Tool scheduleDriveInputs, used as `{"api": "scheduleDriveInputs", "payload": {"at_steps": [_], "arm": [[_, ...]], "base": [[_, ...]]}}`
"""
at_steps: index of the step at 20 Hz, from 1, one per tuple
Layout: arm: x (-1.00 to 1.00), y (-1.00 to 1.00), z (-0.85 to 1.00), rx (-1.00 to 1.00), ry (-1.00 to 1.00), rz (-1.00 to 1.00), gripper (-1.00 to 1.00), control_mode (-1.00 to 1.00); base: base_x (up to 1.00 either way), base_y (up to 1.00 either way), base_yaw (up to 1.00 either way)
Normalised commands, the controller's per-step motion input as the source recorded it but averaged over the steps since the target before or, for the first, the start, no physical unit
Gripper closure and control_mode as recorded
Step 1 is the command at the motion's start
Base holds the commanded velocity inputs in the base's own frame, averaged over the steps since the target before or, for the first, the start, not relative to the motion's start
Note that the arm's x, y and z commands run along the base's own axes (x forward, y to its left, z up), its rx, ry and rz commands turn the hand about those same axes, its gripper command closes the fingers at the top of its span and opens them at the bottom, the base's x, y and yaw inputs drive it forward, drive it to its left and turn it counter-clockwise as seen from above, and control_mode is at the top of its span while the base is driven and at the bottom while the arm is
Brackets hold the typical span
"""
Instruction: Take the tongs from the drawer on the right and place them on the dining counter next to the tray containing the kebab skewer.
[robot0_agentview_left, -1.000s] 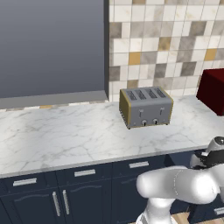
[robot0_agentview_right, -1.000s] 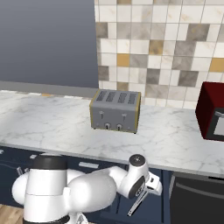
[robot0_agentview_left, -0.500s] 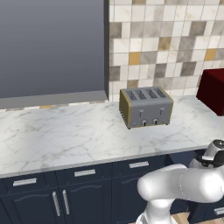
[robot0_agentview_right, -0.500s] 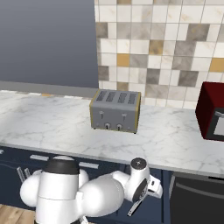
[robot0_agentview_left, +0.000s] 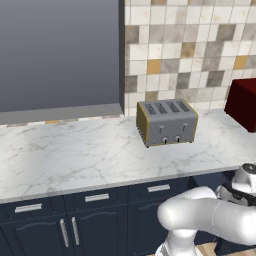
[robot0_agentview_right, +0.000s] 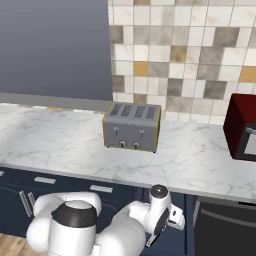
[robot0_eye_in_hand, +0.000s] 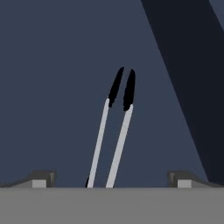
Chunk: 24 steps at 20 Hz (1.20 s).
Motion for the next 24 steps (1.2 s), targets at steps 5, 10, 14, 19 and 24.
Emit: {"api": "scheduleDriveInputs", "payload": {"at_steps": [5, 10, 14, 19, 24], "arm": [[0.0, 0.0, -0.39, 0.01, 0.0, 0.0, -1.0, -1.0], [0.0, 0.0, -0.61, 0.0, 0.0, 0.0, -1.0, -1.0], [0.0, 0.0, -0.55, 0.0, 0.0, 0.0, 1.0, -1.0], [-0.23, -0.06, 0.0, 0.0, 0.0, 0.0, 1.0, -1.0], [-1.0, -0.6, -0.07, 0.01, 0.0, -0.01, 1.0, -1.0]], "base": [[0.0, 0.0, 0.0], [0.0, 0.0, 0.0], [0.0, 0.0, 0.0], [0.0, 0.0, 0.0], [0.0, 0.0, 0.0]]}}
